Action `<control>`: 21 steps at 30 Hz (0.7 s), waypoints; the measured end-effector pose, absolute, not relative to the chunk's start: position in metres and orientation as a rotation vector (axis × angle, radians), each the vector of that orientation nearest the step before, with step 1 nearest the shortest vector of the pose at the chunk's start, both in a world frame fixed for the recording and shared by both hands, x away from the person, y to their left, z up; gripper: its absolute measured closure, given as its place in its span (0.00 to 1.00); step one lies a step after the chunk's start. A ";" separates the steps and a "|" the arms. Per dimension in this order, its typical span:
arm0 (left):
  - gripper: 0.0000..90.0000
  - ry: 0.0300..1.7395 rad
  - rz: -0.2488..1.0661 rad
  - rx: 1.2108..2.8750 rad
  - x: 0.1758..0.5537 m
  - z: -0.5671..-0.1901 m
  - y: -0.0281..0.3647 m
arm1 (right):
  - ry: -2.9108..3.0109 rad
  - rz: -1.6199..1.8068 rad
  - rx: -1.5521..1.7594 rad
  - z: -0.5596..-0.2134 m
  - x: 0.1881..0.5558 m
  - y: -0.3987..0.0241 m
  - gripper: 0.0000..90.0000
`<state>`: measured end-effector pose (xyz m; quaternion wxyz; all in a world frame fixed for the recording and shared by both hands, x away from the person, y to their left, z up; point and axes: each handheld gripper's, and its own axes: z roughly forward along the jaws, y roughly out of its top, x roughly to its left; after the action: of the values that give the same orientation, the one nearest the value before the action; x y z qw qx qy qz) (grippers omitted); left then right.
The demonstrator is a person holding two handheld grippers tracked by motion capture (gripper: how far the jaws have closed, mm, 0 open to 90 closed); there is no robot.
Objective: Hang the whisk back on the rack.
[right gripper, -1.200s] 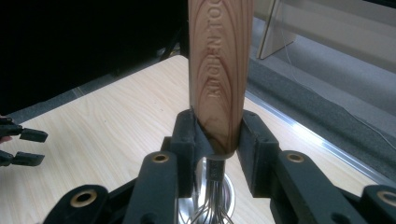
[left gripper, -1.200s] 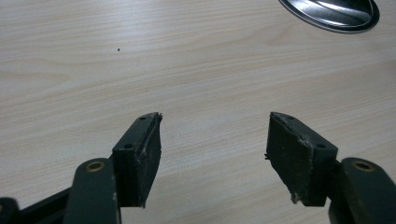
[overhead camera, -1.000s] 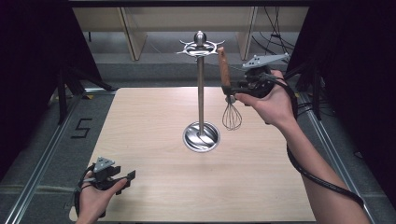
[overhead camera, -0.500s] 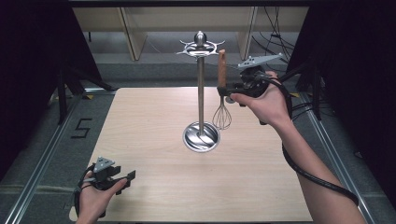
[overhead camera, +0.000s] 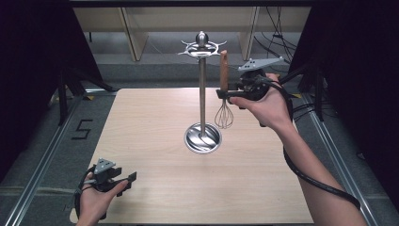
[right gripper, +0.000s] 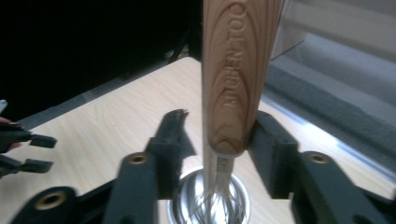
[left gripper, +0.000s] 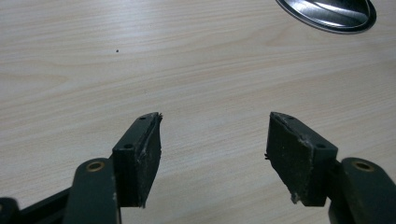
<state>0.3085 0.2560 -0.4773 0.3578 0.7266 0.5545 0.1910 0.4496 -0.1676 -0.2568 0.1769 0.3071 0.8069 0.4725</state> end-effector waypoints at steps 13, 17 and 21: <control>0.39 1.440 0.493 1.855 0.309 -0.478 0.255 | 2.146 1.305 0.828 -0.270 0.425 -0.197 0.45; 0.39 1.436 0.500 1.859 0.309 -0.479 0.255 | 2.140 1.300 0.835 -0.282 0.414 -0.211 0.44; 0.39 1.419 0.491 1.901 0.309 -0.478 0.258 | 2.117 1.308 0.858 -0.292 0.403 -0.226 0.41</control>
<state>0.3091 0.2576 -0.4781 0.3520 0.7345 0.5482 0.1899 0.4031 -0.2255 -0.2915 0.2521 0.3155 0.7783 0.4808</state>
